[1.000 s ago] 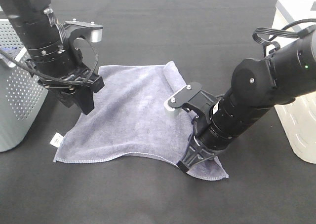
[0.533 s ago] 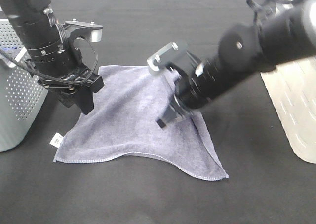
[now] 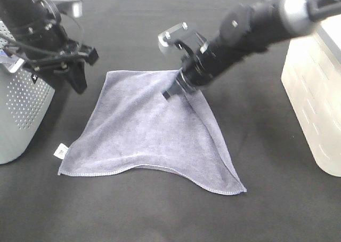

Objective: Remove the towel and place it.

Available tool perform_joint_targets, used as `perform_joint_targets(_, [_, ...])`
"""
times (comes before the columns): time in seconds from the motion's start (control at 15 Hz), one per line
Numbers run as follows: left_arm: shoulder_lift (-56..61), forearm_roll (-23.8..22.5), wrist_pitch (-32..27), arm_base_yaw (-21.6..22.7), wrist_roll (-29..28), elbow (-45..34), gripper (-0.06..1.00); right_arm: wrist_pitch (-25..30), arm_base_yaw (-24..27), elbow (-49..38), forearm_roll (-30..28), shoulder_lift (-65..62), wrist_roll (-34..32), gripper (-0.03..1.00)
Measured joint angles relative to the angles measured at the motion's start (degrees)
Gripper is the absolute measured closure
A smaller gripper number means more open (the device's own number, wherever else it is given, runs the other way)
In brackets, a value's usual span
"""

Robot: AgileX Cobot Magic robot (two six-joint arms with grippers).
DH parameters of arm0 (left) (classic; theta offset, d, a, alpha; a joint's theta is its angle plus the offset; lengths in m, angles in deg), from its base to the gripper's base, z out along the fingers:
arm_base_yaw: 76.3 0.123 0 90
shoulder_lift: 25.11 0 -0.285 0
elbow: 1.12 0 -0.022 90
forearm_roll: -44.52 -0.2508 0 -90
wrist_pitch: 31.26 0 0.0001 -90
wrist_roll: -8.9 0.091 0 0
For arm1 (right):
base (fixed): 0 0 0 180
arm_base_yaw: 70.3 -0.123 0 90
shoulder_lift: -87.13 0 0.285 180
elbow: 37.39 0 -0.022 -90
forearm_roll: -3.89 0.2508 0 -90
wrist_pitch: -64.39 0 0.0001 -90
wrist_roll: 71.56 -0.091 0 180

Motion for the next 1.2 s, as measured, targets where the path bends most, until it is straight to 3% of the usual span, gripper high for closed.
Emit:
perform_joint_targets(0.4, [0.0,0.2,0.3,0.9,-0.6,1.5,0.48,6.8,1.9,20.1,2.1,13.1,0.2,0.91])
perform_joint_targets(1.0, [0.0,0.2,-0.2,0.9,-0.6,1.5,0.48,9.7,6.4,21.5,5.7,16.2,1.3,0.91])
perform_joint_targets(1.2, [0.0,0.2,-0.2,0.9,-0.6,1.5,0.48,9.9,10.4,21.5,5.7,16.2,1.5,0.91])
